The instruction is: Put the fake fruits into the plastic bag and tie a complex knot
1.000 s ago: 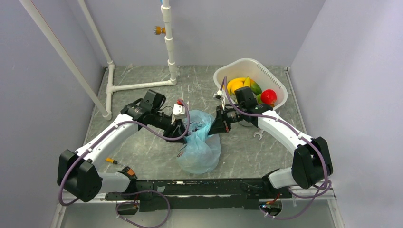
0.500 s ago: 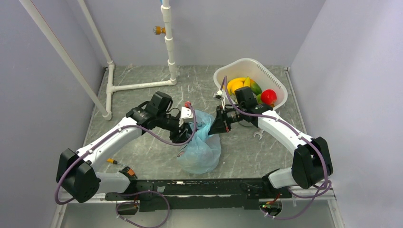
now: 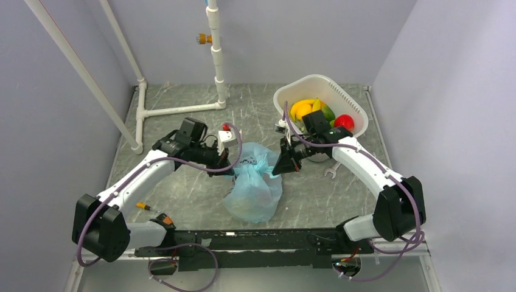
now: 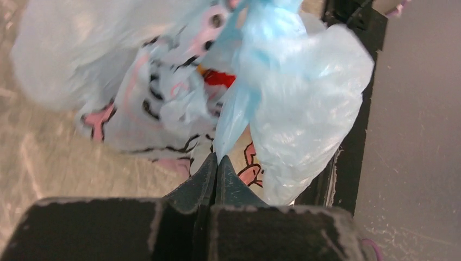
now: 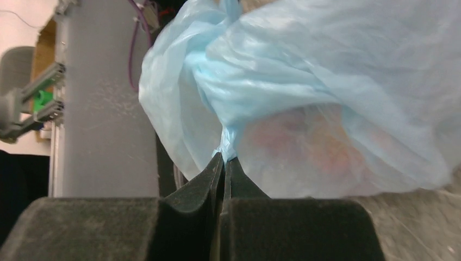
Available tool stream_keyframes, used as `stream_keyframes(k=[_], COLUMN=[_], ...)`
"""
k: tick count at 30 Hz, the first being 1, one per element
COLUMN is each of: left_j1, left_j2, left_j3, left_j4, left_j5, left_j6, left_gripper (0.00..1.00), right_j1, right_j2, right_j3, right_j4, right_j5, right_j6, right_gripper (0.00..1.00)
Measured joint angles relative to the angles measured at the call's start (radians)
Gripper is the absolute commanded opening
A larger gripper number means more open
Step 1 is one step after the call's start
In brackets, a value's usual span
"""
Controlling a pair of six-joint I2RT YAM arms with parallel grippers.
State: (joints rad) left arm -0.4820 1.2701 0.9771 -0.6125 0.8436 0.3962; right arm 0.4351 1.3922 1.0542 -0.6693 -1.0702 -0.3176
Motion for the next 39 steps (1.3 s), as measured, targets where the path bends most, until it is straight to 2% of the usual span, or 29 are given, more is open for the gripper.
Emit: stream_keyframes(k=[3,8,15,19,22,25,27,31,32,34,36,39], left_j1=[0.071,0.129,0.204,0.251,0.323,0.350,0.350,0.350,0.350,0.349,0.348,0.347], left_j2=[-0.034,-0.084,-0.150,-0.160,-0.148,-0.106,-0.098,-0.111,-0.116,-0.120,-0.121,-0.123], left_j3=[-0.032,-0.038,-0.115,-0.206,-0.257,-0.262,-0.234,-0.096,-0.059,-0.021,-0.009,-0.014], left_j4=[-0.005,0.000,0.019,0.034,-0.002,-0.034,-0.074,-0.118,-0.123,-0.132,-0.143,-0.174], left_j5=[-0.025,-0.068,-0.126,-0.164,-0.315,-0.394,-0.393,-0.324,-0.295,-0.253,-0.212,-0.182], left_j6=[-0.035,-0.062,-0.014,0.043,0.089,0.111,0.117,0.128,0.138,0.152,0.171,0.194], left_gripper=[0.00,0.00,0.00,0.00,0.00,0.00,0.00,0.00,0.00,0.13,0.25,0.42], right_j1=[-0.040,-0.119,-0.210,-0.257,-0.318,-0.338,-0.326,-0.317,-0.317,-0.314,-0.301,-0.261], right_j2=[0.012,0.040,0.038,0.039,0.046,0.056,0.056,0.053,0.048,0.032,0.021,0.021], right_j3=[0.031,0.056,0.027,-0.042,-0.134,-0.186,-0.164,-0.016,0.012,0.054,0.076,0.093], right_j4=[-0.119,-0.244,-0.217,-0.166,-0.126,-0.122,-0.137,-0.193,-0.200,-0.223,-0.260,-0.297], right_j5=[0.029,0.084,0.182,0.228,0.404,0.498,0.517,0.483,0.470,0.432,0.401,0.350], right_j6=[-0.137,-0.335,-0.491,-0.538,-0.567,-0.575,-0.569,-0.569,-0.571,-0.574,-0.568,-0.549], right_gripper=[0.00,0.00,0.00,0.00,0.00,0.00,0.00,0.00,0.09,0.40,0.66,0.80])
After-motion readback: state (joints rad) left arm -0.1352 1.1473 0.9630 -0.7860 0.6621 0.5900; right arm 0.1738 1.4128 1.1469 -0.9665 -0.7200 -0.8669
